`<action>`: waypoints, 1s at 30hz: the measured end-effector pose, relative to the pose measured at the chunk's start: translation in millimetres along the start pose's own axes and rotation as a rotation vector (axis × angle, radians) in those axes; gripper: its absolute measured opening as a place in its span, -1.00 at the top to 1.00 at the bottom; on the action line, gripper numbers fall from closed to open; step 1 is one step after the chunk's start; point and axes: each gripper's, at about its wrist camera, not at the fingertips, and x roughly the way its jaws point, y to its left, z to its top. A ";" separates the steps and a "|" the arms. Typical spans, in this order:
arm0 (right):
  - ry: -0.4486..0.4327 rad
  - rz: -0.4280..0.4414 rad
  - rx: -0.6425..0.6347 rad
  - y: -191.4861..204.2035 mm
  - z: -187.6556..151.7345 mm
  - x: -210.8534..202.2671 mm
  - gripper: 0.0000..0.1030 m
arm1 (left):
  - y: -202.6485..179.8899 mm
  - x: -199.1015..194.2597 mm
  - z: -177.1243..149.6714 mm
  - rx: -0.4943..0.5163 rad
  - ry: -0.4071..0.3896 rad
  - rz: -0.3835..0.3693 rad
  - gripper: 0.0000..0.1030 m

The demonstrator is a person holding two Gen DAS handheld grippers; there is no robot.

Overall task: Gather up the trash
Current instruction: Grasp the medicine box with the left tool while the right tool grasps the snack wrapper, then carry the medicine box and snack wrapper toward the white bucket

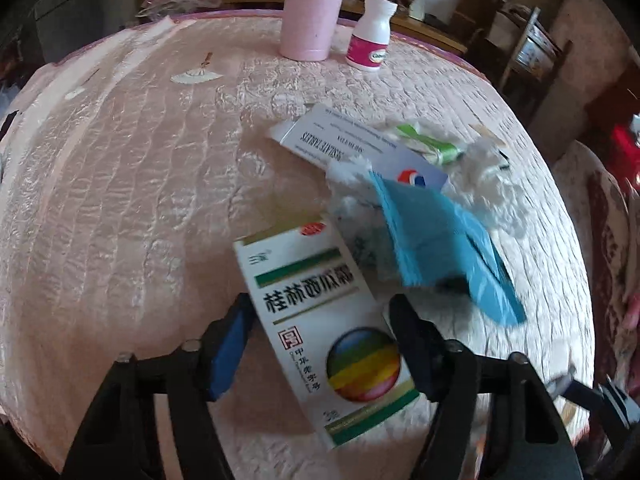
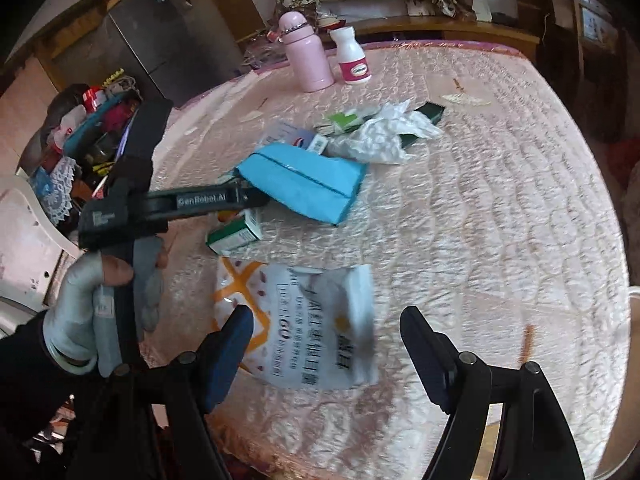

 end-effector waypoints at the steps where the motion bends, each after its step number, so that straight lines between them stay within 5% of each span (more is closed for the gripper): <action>1: 0.000 0.002 -0.001 4.2 0.7 3.5 -0.68 | 3.8 -3.2 -2.4 0.004 0.003 0.000 -0.27; 10: 0.072 -0.042 -0.034 38.8 3.3 47.8 -0.76 | 31.9 -45.5 -19.3 0.030 -0.028 -0.026 -0.26; 21: 0.044 0.113 0.093 -2.6 19.7 50.5 -0.75 | 38.8 -59.7 -30.8 0.059 -0.024 -0.048 -0.26; 23: 0.029 0.142 0.070 -2.7 17.0 47.1 -0.39 | 37.8 -61.5 -31.3 0.061 -0.028 -0.047 -0.26; 24: 0.032 0.151 0.066 -2.3 14.5 45.7 0.44 | 36.0 -63.1 -31.3 0.067 -0.033 -0.045 -0.26; 30: -0.047 0.156 0.049 -11.5 -1.1 12.4 0.69 | 10.7 -82.4 -32.5 0.127 -0.073 -0.065 -0.26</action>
